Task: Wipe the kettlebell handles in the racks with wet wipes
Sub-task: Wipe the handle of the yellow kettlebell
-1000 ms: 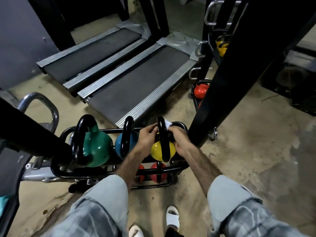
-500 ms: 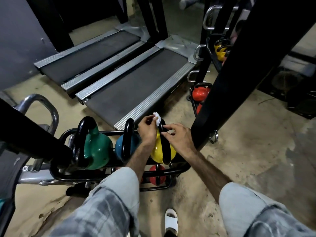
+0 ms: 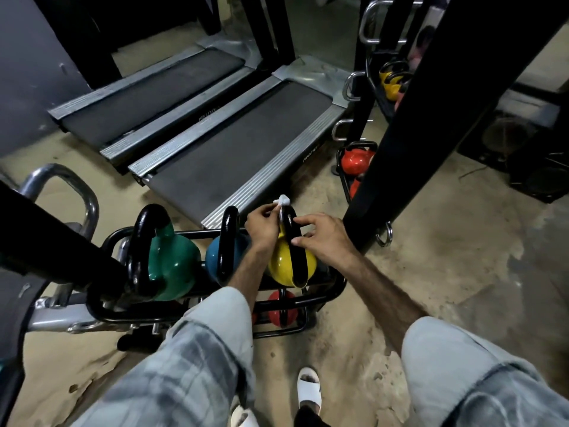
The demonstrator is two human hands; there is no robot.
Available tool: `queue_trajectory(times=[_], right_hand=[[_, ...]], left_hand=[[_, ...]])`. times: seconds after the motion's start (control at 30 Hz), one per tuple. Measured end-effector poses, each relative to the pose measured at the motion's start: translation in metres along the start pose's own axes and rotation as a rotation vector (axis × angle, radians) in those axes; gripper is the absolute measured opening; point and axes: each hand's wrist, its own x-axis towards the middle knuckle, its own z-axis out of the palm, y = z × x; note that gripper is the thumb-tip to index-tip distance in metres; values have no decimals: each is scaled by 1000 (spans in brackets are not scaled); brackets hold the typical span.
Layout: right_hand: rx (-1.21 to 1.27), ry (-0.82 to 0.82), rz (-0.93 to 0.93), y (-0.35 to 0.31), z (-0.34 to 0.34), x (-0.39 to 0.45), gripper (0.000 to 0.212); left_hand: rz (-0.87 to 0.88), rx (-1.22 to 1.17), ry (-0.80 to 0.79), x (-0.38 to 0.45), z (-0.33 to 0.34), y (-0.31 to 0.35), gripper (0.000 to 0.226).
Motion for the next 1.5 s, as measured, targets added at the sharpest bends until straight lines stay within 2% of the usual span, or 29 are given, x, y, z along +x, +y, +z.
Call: queue_trajectory(times=[0.2, 0.33, 0.43, 0.5, 0.6, 0.67, 0.77, 0.87, 1.0, 1.1, 1.23, 1.33, 1.5], right_hand=[[16, 32, 9, -4, 1, -4, 49], [67, 80, 21, -1, 7, -10, 43], [73, 165, 32, 5, 17, -14, 34], [71, 173, 36, 5, 18, -15, 34], [27, 98, 26, 5, 13, -16, 44], [10, 62, 24, 5, 10, -18, 47], [60, 124, 52, 7, 14, -25, 38], [76, 206, 83, 11, 24, -31, 30], [80, 199, 52, 13, 30, -36, 39], [103, 197, 53, 15, 31, -41, 45], [175, 268, 50, 19, 38, -54, 38], [234, 336, 43, 22, 44, -64, 32], [254, 308, 71, 28, 46, -76, 35]], left_hand=[[-62, -88, -57, -41, -8, -27, 23], [49, -200, 13, -71, -12, -32, 21], [191, -72, 44, -51, -6, -10, 21], [256, 55, 8, -32, -6, 4, 20], [358, 253, -52, -26, -11, 8, 19], [408, 240, -49, -44, -19, 1, 20], [409, 185, -72, -68, -29, -16, 19], [421, 228, -59, -57, -27, -7, 19], [426, 304, -67, -34, -19, 10, 26], [439, 292, -66, -51, -25, 2, 21], [427, 184, -98, -95, -40, -28, 16], [444, 191, -65, -92, -38, -27, 14], [502, 203, -13, -92, -31, -21, 15]])
